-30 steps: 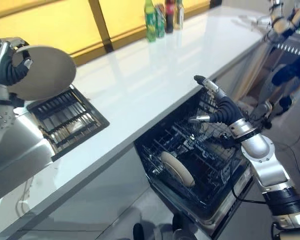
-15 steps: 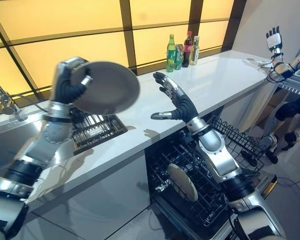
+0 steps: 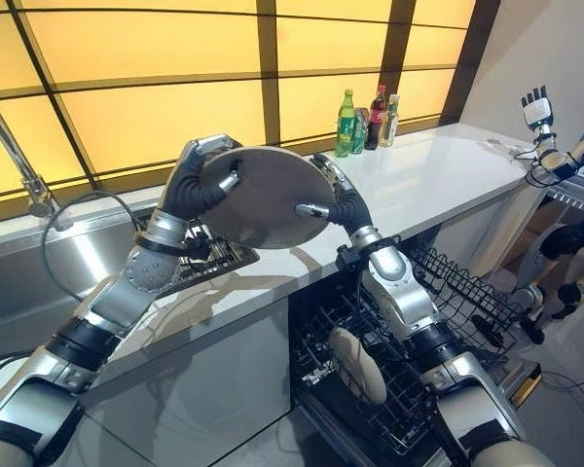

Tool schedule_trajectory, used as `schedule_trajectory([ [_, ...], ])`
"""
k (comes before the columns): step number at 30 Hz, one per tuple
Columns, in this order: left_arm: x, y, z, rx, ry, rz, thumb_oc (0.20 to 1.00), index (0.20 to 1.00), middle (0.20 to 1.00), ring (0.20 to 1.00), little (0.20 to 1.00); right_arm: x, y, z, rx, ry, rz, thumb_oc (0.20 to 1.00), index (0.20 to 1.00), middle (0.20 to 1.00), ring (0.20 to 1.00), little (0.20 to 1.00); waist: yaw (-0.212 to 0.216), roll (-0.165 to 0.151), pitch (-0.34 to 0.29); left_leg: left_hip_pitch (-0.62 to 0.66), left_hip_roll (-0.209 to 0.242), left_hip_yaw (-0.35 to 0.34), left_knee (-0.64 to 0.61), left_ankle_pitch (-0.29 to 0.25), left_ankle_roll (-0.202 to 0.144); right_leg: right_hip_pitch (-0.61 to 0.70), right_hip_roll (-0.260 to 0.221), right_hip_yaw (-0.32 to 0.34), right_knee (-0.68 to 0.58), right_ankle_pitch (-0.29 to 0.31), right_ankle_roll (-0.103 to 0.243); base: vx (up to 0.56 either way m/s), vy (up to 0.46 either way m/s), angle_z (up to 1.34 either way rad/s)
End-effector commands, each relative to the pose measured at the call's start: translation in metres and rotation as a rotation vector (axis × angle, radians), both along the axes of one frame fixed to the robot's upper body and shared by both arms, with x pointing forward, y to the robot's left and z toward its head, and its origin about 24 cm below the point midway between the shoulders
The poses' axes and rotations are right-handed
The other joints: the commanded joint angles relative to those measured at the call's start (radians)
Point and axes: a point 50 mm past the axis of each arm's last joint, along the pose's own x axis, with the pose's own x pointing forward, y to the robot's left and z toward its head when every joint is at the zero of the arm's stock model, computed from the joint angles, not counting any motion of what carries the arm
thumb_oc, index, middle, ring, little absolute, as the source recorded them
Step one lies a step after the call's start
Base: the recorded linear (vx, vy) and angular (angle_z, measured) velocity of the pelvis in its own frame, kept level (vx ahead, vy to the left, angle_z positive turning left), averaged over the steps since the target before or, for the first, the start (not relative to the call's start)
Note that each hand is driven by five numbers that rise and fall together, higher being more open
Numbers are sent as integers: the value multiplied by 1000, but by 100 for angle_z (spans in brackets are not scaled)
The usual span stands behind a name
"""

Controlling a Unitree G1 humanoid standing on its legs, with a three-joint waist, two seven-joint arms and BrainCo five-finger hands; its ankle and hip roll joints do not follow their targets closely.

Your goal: Pick up plates and place into dishwasher.

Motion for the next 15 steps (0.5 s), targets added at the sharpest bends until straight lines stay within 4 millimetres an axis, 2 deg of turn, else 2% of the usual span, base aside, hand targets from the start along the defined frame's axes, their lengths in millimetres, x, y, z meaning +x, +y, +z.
schedule_trajectory([
  [1, -3, -24, 32, -43, -91, -143, 200, 200, 200, 200, 200, 15, 8, 49, 36, -102, 44, 1000, 1000, 1000, 1000, 1000, 51, 11, 11, 36, -34, -18, 10, -163, 4, 64, -52, -7, 9, -140, 82, 23, 4, 3],
  [2, -4, -26, 32, -38, -92, -154, 200, 200, 200, 200, 200, 16, 10, 47, 48, -80, 65, 1000, 1000, 1000, 1000, 1000, 53, 11, 10, 37, -34, -20, 10, -163, 4, 65, -52, -8, 9, -140, 81, 0, 0, 0],
  [3, -4, -27, 32, -37, -90, -166, 200, 200, 200, 200, 200, 16, 11, 46, 56, -71, 80, 837, 837, 837, 837, 837, 54, 11, 10, 37, -34, -21, 9, -162, 4, 66, -52, -8, 9, -140, 81, 0, 0, 0],
  [4, -4, -29, 32, -37, -81, -182, 200, 200, 200, 200, 200, 17, 13, 46, 74, -61, 105, 200, 200, 200, 200, 200, 57, 11, 9, 37, -34, -22, 9, -162, 4, 67, -53, -10, 9, -141, 80, 0, 0, 0],
  [9, -6, -32, 33, -52, -79, -216, 200, 200, 200, 200, 200, 19, 21, 40, 75, -1, 180, 200, 200, 200, 200, 200, 65, 9, 4, 39, -34, -30, 9, -163, 3, 71, -53, -13, 9, -144, 79, 4, 2, 1],
  [15, -9, -34, 35, -53, -93, -231, 200, 200, 200, 200, 200, 21, 16, 28, -104, 31, 180, 200, 200, 200, 200, 200, 65, 5, -1, 39, -31, -27, 9, -160, 3, 74, -54, -15, 9, -144, 78, 13, 3, 6],
])
